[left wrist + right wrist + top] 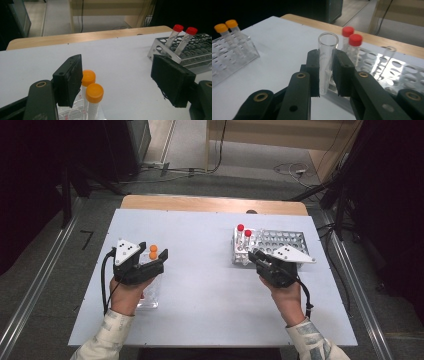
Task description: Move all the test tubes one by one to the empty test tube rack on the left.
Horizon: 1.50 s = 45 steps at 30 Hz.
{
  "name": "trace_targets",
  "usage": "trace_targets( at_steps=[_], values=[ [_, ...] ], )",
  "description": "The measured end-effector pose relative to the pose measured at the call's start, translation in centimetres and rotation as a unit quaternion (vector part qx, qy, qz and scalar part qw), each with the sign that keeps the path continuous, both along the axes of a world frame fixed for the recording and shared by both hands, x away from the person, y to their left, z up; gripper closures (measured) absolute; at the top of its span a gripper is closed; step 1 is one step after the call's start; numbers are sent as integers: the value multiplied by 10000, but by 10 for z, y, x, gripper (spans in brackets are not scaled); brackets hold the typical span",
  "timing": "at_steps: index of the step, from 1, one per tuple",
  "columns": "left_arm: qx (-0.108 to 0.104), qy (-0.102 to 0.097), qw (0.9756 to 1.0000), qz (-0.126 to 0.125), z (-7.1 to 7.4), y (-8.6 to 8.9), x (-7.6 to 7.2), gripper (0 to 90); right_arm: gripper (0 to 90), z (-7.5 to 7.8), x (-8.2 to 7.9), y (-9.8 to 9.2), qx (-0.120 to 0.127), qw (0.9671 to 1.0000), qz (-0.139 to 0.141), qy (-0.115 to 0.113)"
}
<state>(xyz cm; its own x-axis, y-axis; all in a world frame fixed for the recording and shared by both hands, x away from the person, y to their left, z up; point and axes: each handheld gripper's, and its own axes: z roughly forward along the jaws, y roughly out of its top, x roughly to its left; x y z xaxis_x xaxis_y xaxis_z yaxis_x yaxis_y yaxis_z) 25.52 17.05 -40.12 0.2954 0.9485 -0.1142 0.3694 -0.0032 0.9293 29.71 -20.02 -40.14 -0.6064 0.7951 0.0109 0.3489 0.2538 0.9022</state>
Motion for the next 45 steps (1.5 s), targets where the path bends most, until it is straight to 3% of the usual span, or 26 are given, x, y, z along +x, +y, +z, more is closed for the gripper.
trace_targets(
  at_steps=[15,27,32,39,45],
  values=[
    [61,-43,9982,-588,5,-31,-11,258,738,-23,-11,43,-264,9975,617,207],
    [190,85,9919,-1250,-3,-75,-19,262,738,-32,-22,70,-393,9936,1031,252],
    [285,83,9885,-1485,-7,-93,-21,329,738,-35,-27,79,-432,9919,1163,270],
    [272,127,9845,-1726,-9,-100,-21,523,738,-36,-33,89,-455,9900,1317,235],
    [333,137,9844,-1720,-12,-101,-21,609,738,-36,-38,94,-448,9885,1430,200]
  ],
)
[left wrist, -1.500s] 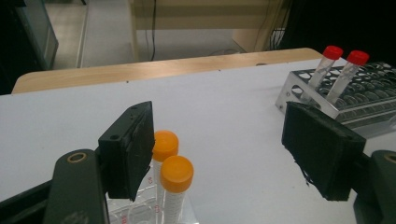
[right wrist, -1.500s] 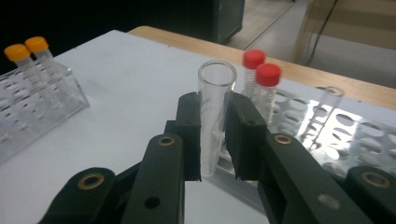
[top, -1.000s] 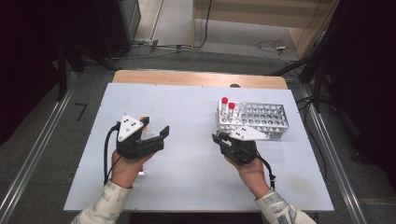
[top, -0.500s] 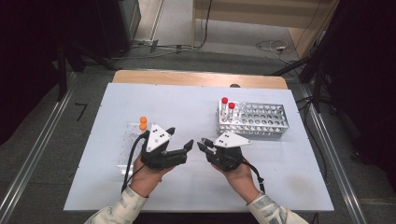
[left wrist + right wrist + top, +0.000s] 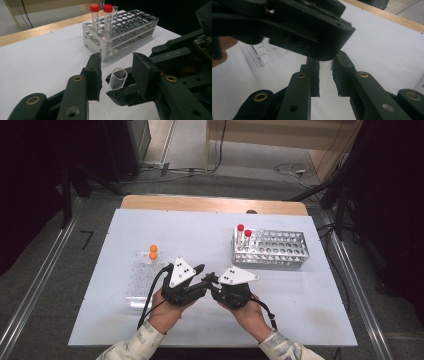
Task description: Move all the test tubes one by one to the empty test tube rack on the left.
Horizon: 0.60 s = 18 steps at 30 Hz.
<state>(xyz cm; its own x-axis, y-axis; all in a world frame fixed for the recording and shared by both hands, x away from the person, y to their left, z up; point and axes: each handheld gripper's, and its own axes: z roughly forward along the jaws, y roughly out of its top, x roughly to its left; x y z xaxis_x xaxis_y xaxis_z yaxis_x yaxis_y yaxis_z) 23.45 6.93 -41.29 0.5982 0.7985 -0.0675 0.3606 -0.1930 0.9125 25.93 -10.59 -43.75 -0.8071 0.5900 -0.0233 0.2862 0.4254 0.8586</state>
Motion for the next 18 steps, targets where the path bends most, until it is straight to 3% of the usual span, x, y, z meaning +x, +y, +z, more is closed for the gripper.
trace_targets(
  at_steps=[9,18],
  values=[
    [29,68,9999,-115,-2,-2,0,721,738,1,0,0,24,10000,-21,-14],
    [59,42,9999,-73,-2,-1,0,758,738,1,-1,-1,35,10000,-38,-17]
  ],
)
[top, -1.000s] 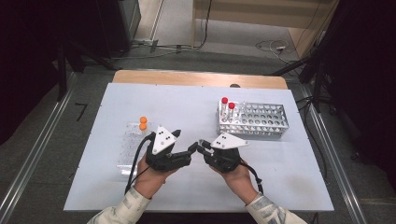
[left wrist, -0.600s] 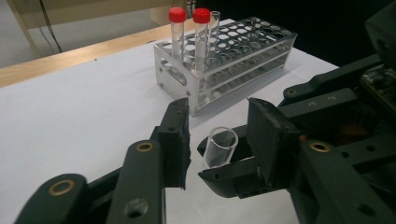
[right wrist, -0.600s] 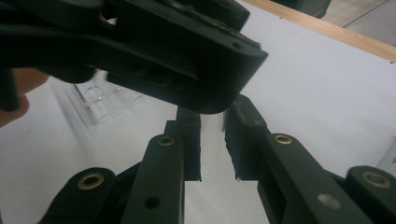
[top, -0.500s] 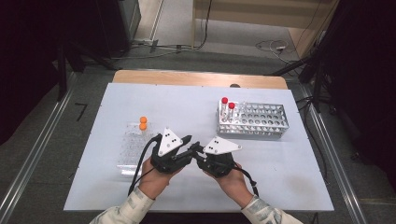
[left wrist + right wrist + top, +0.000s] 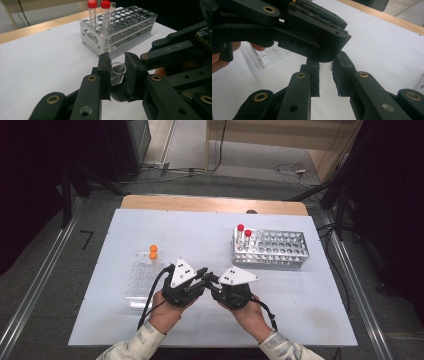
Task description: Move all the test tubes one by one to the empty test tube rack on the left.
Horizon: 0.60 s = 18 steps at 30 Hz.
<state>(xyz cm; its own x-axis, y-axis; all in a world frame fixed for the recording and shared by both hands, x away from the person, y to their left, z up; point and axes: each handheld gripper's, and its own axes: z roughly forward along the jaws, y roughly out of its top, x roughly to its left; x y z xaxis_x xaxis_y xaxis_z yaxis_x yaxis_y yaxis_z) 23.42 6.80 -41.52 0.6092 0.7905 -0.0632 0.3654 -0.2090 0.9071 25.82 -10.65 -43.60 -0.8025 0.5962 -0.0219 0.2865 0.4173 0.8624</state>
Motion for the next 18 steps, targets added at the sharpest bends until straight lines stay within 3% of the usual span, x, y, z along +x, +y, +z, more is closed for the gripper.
trace_targets(
  at_steps=[6,14,18],
  values=[
    [-54,22,10000,5,1,1,0,767,721,0,0,0,-1,10000,7,-20],
    [-118,-8,9999,57,6,9,0,768,364,1,1,-1,12,9997,183,138],
    [-191,7,9998,107,10,16,0,768,289,2,2,-3,-11,9996,205,179]
  ],
)
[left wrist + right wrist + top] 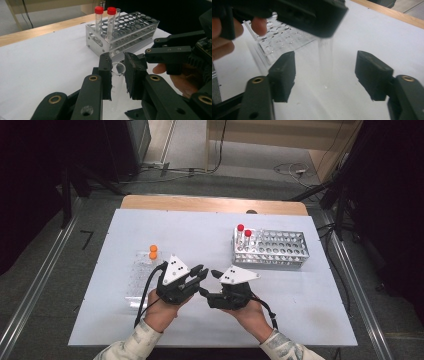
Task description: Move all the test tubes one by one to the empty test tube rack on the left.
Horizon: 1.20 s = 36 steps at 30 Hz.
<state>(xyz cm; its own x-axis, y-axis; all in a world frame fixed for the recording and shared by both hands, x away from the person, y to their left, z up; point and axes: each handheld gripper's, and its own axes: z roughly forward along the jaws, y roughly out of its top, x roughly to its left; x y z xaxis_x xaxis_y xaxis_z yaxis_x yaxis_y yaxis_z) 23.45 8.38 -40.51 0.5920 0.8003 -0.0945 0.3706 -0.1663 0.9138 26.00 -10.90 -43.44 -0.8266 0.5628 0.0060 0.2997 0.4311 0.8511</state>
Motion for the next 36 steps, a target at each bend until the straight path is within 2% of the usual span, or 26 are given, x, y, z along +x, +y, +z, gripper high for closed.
trace_targets(
  at_steps=[6,17,25,28,33,36],
  values=[
    [-125,-61,9998,153,13,18,-1,767,261,0,1,-7,30,10000,-54,57],
    [-166,-70,9979,621,29,67,-8,767,255,-1,4,-19,22,9998,-177,106],
    [-31,-69,9961,883,37,89,-15,766,256,-2,5,-23,18,9997,-230,115],
    [78,-88,9941,1081,35,98,-16,766,256,0,5,-24,41,9996,-244,99],
    [4,-78,9904,1382,33,115,-14,767,257,-1,6,-29,26,9994,-318,110],
    [23,-137,9871,1595,32,124,-13,766,258,-1,6,-31,15,9993,-346,103]
  ],
)
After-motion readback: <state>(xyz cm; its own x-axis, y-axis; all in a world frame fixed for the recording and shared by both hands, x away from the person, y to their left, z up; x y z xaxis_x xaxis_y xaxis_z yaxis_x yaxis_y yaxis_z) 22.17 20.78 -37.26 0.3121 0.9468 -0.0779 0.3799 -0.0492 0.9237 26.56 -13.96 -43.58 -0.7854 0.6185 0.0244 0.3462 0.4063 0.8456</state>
